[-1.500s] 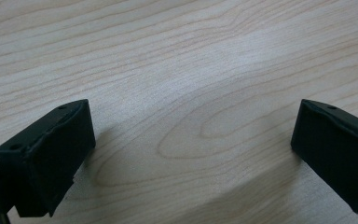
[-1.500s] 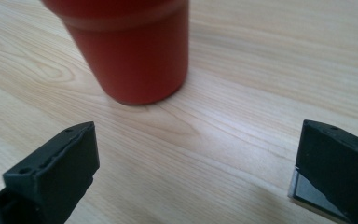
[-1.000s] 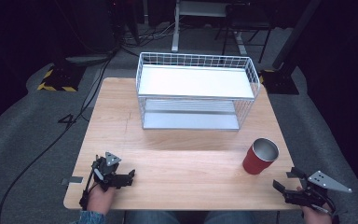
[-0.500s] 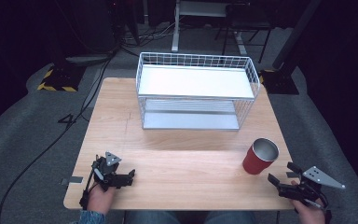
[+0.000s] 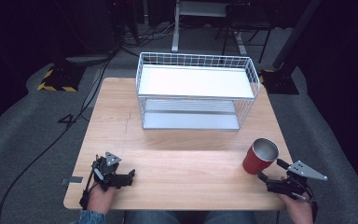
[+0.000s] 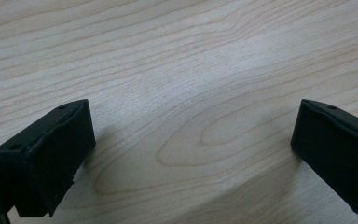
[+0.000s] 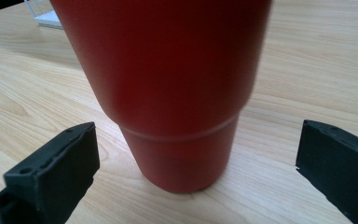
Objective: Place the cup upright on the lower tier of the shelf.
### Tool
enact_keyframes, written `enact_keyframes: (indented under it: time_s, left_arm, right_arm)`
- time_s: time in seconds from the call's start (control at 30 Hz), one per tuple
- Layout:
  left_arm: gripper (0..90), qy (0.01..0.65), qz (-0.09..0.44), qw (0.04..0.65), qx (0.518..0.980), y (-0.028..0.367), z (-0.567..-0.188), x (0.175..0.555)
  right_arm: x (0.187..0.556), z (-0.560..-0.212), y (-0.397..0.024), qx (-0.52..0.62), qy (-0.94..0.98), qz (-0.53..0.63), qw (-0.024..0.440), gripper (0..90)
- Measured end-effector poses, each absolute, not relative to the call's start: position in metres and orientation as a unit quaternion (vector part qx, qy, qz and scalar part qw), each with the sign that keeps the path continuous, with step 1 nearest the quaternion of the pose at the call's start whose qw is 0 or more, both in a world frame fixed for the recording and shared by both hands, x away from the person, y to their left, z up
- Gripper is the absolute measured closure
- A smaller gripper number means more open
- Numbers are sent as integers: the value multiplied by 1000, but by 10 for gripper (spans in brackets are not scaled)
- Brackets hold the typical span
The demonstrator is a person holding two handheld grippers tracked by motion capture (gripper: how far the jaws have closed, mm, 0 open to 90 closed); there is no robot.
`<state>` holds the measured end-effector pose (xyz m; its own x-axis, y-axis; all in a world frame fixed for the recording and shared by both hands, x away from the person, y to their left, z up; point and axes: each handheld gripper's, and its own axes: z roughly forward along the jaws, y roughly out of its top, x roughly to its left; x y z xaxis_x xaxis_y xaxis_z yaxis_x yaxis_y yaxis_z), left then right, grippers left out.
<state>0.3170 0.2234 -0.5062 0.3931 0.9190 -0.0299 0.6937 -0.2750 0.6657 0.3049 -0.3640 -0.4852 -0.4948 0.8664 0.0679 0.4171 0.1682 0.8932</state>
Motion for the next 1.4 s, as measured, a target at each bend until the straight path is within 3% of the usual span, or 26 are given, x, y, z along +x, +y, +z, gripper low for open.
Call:
enact_keyframes:
  time_s: [0.57, 1.13, 1.27, 1.4]
  left_arm:
    - [1, 520, 186, 305, 776, 223, -506, 317]
    - [1, 519, 186, 305, 776, 223, -506, 318]
    - [1, 519, 186, 305, 776, 223, -506, 318]
    - [1, 519, 186, 306, 776, 223, -506, 318]
  right_arm:
    - [330, -498, -339, 460, 723, 466, 220, 0]
    - [336, -499, -326, 459, 728, 445, 250, 0]
    - [336, -499, -324, 450, 732, 441, 258, 155]
    - [335, -499, -324, 449, 731, 445, 257, 161]
